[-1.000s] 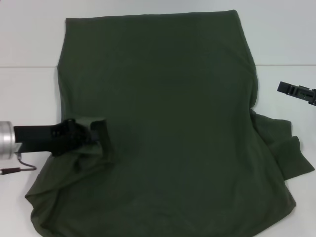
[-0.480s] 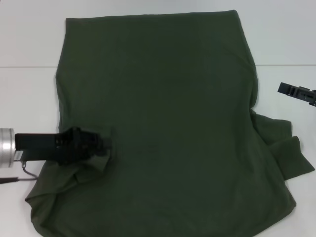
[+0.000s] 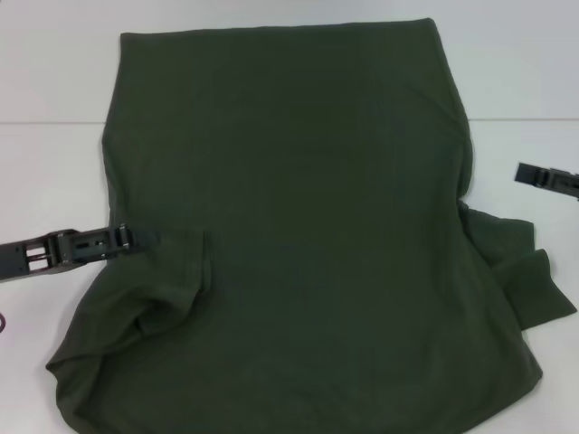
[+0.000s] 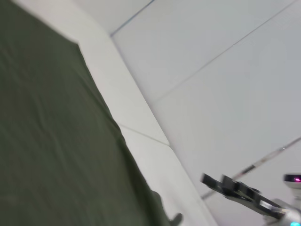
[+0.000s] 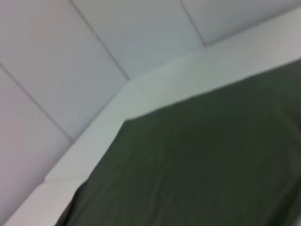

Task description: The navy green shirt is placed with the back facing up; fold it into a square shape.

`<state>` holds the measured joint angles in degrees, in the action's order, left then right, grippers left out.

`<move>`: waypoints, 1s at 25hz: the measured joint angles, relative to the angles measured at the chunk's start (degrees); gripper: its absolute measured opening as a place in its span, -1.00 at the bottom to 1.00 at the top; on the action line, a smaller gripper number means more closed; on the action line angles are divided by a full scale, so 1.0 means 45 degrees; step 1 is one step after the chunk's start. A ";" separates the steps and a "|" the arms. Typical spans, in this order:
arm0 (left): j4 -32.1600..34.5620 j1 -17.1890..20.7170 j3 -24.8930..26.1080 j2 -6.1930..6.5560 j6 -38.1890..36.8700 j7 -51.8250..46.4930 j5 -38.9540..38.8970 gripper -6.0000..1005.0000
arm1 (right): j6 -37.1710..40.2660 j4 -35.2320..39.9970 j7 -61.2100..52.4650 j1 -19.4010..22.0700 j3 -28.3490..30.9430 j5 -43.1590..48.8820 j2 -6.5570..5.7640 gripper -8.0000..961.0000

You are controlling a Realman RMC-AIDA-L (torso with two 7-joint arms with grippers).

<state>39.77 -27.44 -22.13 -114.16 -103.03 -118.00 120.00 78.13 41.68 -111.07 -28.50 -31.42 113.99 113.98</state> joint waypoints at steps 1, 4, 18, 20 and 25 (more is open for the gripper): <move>-0.0016 0.0078 0.0025 -0.0026 0.0108 0.0170 -0.0027 0.16 | 0.0183 0.0032 -0.0270 -0.0010 -0.0009 0.0268 -0.0136 0.92; -0.0119 0.0201 0.0054 -0.0061 0.0650 0.0172 -0.0044 0.38 | 0.0914 0.0100 -0.2087 -0.0293 -0.0076 0.1703 -0.0927 0.91; -0.0108 0.0123 0.0151 -0.0198 0.0963 0.0363 -0.0432 0.77 | 0.1254 0.0541 -0.6642 -0.2140 -0.0109 0.6979 -0.1650 0.85; -0.0128 0.0152 0.0162 -0.0202 0.0964 0.0372 -0.0537 0.77 | 0.1038 0.0430 -0.6193 -0.2236 -0.0168 0.7007 -0.1454 0.84; -0.0147 0.0112 0.0172 -0.0302 0.0964 0.0384 -0.0611 0.77 | 0.0669 0.0391 -0.4790 -0.2421 -0.0595 0.7009 -0.0967 0.82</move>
<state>39.11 -26.93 -21.35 -115.52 -98.69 -116.28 117.25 81.15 43.44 -132.63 -39.40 -34.10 145.53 109.63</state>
